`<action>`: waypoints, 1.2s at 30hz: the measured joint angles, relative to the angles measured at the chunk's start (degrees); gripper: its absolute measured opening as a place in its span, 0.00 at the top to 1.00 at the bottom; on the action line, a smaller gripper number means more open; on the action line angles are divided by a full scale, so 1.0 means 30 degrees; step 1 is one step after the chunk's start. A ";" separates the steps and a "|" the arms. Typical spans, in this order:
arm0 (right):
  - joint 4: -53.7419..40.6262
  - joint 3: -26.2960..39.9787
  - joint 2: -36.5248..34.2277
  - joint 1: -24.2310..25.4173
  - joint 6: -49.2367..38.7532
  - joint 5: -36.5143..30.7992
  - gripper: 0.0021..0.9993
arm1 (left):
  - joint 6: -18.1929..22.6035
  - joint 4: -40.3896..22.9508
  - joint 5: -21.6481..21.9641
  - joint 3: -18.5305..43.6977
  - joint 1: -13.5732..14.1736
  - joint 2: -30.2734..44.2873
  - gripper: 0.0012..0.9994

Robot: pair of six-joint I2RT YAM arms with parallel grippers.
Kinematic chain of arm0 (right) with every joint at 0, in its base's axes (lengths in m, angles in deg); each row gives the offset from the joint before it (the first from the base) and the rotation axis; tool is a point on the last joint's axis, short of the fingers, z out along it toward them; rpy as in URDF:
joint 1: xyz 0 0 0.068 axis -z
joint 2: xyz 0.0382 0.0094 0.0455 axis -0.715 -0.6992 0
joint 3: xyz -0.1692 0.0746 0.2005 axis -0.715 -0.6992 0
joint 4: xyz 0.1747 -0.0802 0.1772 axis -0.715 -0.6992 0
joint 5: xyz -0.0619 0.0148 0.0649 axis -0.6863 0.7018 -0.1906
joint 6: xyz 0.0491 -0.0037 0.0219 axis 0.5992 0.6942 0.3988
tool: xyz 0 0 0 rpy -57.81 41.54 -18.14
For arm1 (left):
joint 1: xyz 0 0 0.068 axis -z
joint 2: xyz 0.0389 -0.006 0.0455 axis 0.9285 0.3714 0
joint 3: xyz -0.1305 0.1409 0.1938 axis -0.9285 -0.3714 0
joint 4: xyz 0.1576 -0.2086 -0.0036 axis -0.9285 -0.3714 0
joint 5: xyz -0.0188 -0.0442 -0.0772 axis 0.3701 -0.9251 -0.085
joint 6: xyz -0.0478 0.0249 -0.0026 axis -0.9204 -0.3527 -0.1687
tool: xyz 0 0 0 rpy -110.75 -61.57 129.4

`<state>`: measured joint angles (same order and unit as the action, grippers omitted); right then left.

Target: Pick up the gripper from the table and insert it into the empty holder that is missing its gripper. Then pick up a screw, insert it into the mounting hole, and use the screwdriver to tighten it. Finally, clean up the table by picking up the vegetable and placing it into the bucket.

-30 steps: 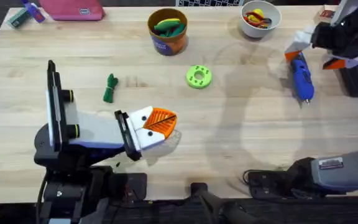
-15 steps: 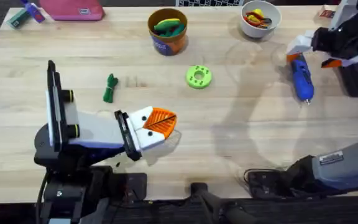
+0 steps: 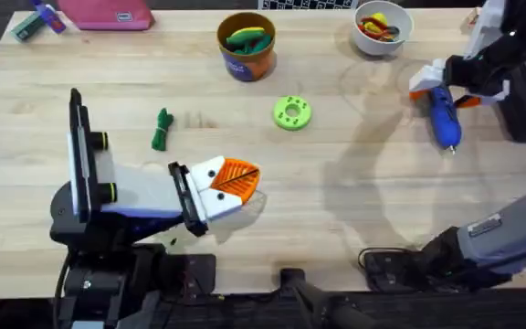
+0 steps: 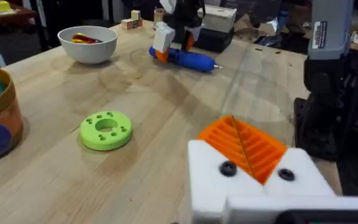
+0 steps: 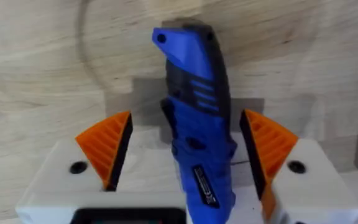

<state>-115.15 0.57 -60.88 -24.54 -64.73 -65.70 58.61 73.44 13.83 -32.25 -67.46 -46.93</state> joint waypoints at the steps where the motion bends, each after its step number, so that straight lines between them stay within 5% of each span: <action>1: 0.0035 0.0000 -0.0214 0.0000 -0.0027 0.0024 0.01 | 0.0000 0.0000 -0.0002 0.0000 0.0000 0.0005 1.00; 6: 0.0233 0.0000 -0.0752 0.0116 -0.0220 -0.0270 0.19 | 0.0000 0.0000 0.0001 0.0000 0.0000 -0.0003 1.00; 12: 0.0653 0.0010 -0.0884 0.0306 -0.0380 -0.0684 0.95 | 0.0000 0.0000 0.0002 0.0000 0.0000 0.0005 1.00; 29: -0.2336 0.1072 -0.0488 0.0091 -0.0137 0.0609 0.98 | 0.0000 0.0000 0.0001 0.0000 0.0000 0.0005 1.00; 36: -0.2335 0.1740 0.4434 -0.0769 0.0689 0.1659 0.98 | 0.0000 0.0000 -0.0003 0.0000 0.0000 -0.0003 1.00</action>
<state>-122.15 5.79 -47.58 -26.84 -62.66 -60.72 58.61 73.44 13.82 -32.25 -67.46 -46.94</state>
